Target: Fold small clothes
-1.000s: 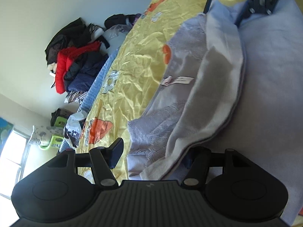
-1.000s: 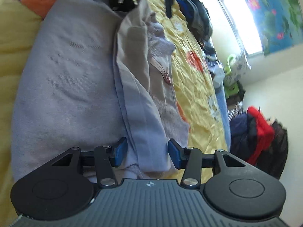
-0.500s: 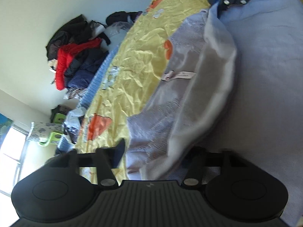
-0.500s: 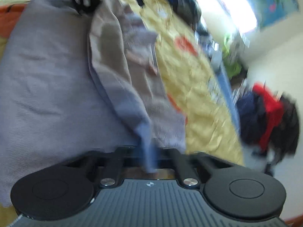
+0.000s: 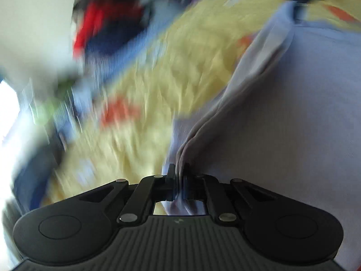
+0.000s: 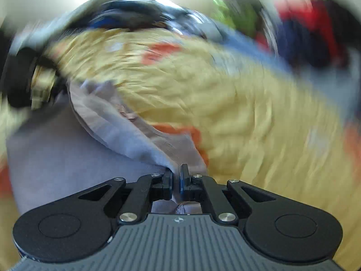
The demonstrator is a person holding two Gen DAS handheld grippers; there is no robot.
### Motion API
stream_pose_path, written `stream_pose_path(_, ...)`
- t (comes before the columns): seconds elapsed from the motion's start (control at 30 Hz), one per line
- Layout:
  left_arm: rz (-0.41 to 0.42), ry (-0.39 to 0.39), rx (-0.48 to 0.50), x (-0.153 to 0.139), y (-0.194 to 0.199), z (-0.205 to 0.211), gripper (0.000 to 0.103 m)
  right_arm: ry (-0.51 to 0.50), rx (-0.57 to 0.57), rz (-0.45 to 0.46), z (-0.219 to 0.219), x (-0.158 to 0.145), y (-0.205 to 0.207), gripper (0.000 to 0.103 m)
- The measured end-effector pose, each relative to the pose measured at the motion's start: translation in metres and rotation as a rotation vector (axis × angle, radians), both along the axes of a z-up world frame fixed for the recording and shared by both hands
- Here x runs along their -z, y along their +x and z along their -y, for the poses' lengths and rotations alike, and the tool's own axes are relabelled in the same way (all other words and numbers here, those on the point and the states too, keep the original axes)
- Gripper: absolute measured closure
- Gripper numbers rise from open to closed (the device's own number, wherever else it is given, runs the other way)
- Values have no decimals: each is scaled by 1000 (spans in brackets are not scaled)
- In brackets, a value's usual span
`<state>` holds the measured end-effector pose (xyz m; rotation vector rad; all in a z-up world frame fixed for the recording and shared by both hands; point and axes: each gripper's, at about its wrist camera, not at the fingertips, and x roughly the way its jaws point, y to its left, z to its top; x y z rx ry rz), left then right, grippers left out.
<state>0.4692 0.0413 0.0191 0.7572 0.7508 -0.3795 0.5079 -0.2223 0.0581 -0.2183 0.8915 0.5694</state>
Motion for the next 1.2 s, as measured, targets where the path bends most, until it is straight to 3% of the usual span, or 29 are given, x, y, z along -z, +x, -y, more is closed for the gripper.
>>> stream_pose_path(0.07, 8, -59, -54, -6, 7, -7, 94, 53, 121, -64, 18, 10, 14, 79)
stream_pose_path(0.1, 3, -84, -63, -10, 7, -10, 94, 70, 161, -60, 25, 11, 14, 73)
stream_pose_path(0.17, 6, -100, -75, -14, 8, -16, 92, 141, 196, -33, 40, 8, 6, 73)
stream_pose_path(0.23, 29, -60, -94, -14, 8, -19, 72, 174, 228, 5, 49, 3, 0, 70)
stream_pose_path(0.27, 51, -61, -105, -16, 7, -20, 64, 187, 229, 33, 52, 0, -4, 71)
stream_pose_path(0.33, 61, -85, -147, -23, 9, -23, 39, 225, 192, 46, 51, -6, -10, 72)
stream_pose_path(0.37, 64, -80, -140, -24, 8, -23, 37, 253, 159, 16, 48, -5, -12, 71)
stream_pose_path(0.43, 97, -47, -122, -28, 8, -20, 39, 335, 106, -104, 43, 1, -5, 67)
stream_pose_path(0.47, 91, -74, -114, -32, 6, -20, 39, 375, 99, -163, 40, 4, 2, 66)
stream_pose_path(0.53, 52, -185, -70, -42, -1, -23, 39, 441, 108, -263, 37, 14, 9, 66)
stream_pose_path(0.63, -72, -363, 14, -50, -17, -28, 39, 528, 178, -344, 42, 31, 21, 66)
stream_pose_path(0.7, -160, -441, 32, -46, -21, -31, 39, 571, 234, -363, 48, 38, 28, 58)
stream_pose_path(0.87, -289, -468, -60, -18, -5, -29, 39, 644, 321, -368, 49, 45, 38, 52)
stream_pose_path(0.97, -241, -490, -109, -16, 11, -31, 39, 721, 376, -320, 55, 45, 54, 38)
stream_pose_path(1.1, -213, -541, -262, -19, 46, -43, 39, 760, 484, -321, 67, 47, 70, 40)
stream_pose_path(1.2, -192, -609, -299, -25, 49, -53, 39, 826, 380, -359, 64, 40, 58, 40)
